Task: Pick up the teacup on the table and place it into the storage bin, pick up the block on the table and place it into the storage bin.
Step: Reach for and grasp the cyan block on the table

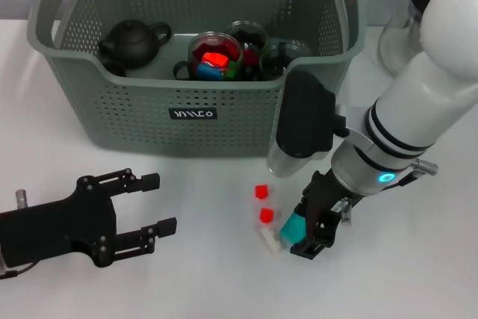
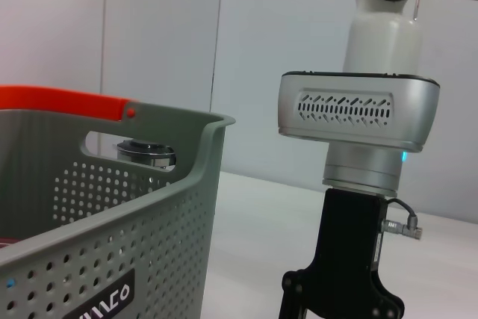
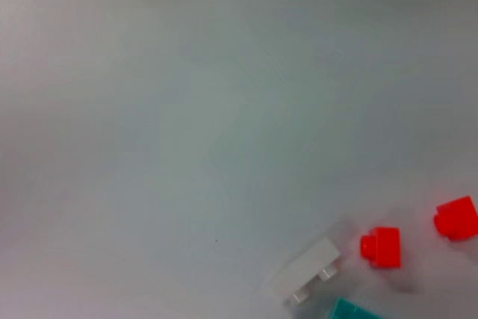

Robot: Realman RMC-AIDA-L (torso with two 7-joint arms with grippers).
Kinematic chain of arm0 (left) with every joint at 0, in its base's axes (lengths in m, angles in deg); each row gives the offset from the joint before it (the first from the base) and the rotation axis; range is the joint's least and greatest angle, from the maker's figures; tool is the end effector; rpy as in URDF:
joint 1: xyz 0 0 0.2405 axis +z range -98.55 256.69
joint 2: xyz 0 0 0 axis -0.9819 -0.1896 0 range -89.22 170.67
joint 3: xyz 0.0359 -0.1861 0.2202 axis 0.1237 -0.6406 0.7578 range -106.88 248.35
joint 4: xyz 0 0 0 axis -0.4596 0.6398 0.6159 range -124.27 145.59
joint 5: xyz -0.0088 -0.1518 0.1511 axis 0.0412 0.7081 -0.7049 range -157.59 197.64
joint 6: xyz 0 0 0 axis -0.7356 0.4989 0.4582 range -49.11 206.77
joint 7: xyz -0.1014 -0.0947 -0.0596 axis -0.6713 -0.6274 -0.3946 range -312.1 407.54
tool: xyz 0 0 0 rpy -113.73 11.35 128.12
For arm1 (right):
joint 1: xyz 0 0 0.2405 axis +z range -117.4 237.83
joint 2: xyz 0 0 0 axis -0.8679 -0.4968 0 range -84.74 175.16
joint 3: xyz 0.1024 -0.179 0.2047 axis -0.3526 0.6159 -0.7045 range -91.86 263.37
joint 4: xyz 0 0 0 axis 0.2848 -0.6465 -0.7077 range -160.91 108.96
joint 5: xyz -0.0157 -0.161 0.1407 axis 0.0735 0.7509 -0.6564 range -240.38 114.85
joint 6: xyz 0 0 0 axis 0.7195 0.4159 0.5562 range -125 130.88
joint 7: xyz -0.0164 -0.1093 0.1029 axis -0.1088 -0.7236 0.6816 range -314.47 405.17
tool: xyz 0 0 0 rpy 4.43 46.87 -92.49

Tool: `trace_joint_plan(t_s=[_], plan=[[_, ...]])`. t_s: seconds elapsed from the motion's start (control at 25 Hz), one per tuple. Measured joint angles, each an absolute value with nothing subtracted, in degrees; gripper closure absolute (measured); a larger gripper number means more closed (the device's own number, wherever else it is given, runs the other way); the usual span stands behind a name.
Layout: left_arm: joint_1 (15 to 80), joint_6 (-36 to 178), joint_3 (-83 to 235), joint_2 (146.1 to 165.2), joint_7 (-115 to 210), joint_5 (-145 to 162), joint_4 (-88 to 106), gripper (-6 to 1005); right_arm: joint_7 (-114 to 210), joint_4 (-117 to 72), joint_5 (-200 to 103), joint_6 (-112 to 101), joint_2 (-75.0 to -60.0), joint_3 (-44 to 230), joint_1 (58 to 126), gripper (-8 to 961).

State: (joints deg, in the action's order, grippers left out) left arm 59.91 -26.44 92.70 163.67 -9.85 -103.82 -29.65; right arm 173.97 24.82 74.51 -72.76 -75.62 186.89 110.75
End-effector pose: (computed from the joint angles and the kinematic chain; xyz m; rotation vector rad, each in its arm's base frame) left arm -0.3354 0.2556 -0.0167 -2.6603 -0.4070 -0.8146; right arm 0.1697 0.3722 -0.1374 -2.9991 0.2481 -0.7791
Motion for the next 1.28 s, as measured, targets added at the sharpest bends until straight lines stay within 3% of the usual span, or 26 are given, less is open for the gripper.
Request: trace_joint_plan(t_s=[0.84,1.28], plan=[[59.76,-26.22,92.70,163.65,-9.85,-103.81,-29.68,297,173.71,25.03,74.48,-71.74,-75.73,189.29,111.28,269],[59.47,-25.75,92.70,163.51,-9.85,-103.81,-29.67,297,173.97,25.28,74.64,-71.68,-75.48,189.37,111.36,429]])
